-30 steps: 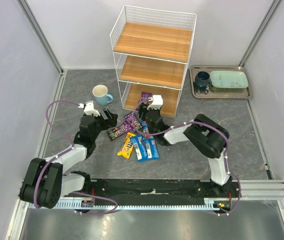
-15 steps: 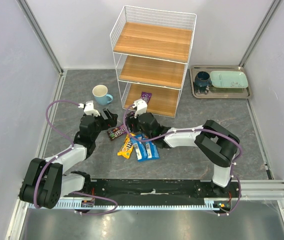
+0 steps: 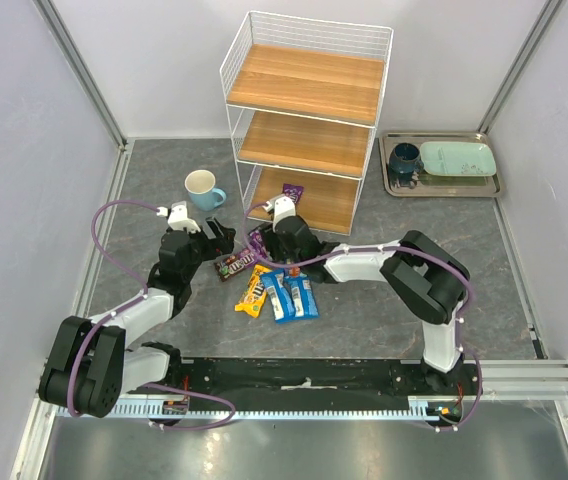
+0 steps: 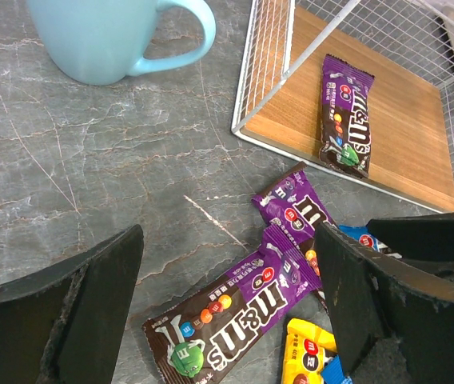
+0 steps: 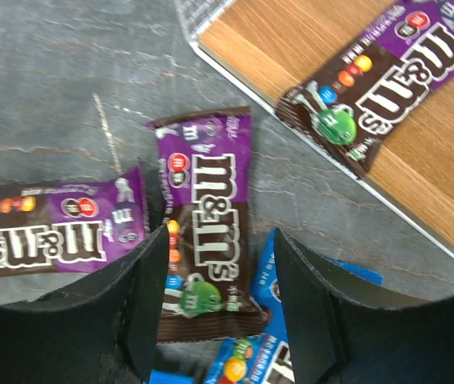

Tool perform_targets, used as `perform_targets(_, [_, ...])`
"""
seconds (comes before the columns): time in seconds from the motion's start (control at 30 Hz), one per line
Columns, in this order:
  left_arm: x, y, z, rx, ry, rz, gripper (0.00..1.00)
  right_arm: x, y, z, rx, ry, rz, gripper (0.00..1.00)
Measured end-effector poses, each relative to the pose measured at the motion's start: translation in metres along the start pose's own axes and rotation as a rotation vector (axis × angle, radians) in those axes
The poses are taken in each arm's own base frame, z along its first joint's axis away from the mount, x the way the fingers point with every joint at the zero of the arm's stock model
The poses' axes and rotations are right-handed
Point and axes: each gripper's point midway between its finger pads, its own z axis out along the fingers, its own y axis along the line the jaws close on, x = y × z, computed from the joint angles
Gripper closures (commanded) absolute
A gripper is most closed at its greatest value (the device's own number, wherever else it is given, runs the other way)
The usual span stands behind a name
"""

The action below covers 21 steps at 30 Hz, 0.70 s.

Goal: Place and organize the candy bags onto the shelf

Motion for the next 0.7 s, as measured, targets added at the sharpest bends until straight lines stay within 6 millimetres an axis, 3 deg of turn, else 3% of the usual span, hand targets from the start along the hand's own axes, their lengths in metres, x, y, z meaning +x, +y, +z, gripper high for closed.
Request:
perform_targets(0.3, [0.000, 0.000, 0.000, 0.000, 0.001, 0.000, 0.06, 0.008, -0.029, 0.010, 0.005, 0.042, 0.050, 0.42])
perform_targets(0.7, [0.001, 0.000, 0.000, -0.002, 0.003, 0.000, 0.06, 0.011, -0.010, 0.008, -0.125, 0.056, 0.060, 0.46])
